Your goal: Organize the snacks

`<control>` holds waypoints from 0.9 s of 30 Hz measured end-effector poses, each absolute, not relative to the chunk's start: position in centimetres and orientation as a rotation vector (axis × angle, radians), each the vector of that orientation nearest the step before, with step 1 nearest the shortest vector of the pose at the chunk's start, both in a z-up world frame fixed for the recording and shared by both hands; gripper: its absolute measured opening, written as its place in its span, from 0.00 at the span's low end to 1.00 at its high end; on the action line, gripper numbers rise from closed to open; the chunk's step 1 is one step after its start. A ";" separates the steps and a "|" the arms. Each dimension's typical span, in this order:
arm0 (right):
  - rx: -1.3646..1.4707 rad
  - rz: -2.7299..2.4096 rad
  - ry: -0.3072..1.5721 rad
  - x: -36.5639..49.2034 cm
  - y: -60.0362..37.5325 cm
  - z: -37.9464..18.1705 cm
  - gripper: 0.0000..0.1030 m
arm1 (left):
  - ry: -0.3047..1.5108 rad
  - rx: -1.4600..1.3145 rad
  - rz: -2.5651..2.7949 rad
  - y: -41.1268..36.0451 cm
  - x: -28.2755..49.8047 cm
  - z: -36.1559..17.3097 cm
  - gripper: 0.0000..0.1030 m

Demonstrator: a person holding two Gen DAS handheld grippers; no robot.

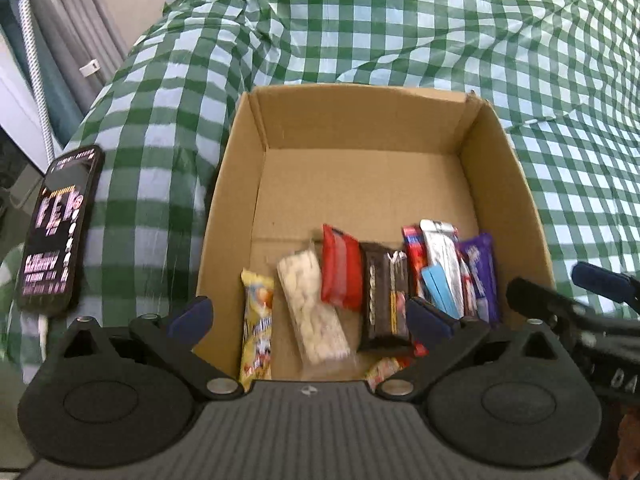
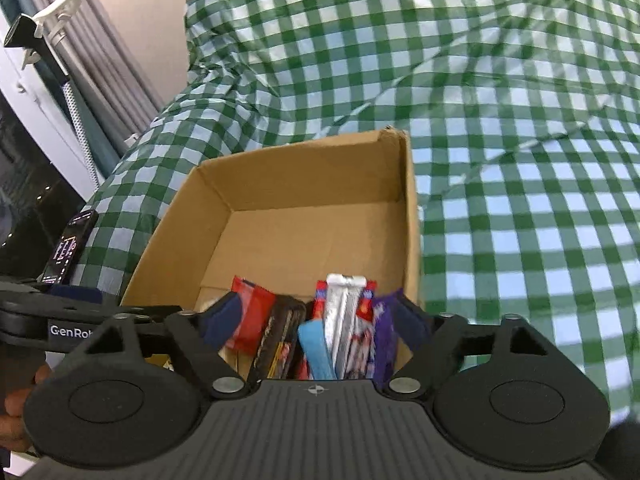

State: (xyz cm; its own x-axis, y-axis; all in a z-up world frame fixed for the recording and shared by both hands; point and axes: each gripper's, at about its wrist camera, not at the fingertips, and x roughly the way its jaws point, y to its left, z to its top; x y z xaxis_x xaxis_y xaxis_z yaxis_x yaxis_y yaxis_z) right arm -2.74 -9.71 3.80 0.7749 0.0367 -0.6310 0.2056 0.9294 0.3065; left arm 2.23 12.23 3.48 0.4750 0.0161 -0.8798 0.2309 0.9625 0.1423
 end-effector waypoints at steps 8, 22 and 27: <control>0.230 -0.163 0.658 -9.8 -5.4 4.6 0.99 | 1.012 0.271 -0.113 13.6 -5.0 5.3 1.00; 0.093 -0.154 0.530 -18.2 -1.1 7.3 0.99 | 0.904 0.237 -0.084 16.4 -15.2 7.7 1.00; 0.034 -0.132 0.488 -20.1 0.3 7.9 0.99 | 0.876 0.220 -0.086 16.8 -17.0 8.7 1.00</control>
State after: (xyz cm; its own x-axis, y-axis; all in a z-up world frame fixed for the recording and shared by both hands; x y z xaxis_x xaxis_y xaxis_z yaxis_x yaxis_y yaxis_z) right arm -20.06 0.33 7.92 0.8750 -0.1180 -0.4695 0.1341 0.9910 0.0008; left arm -16.96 16.76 8.66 0.6384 0.0151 -0.7696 0.1644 0.9741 0.1555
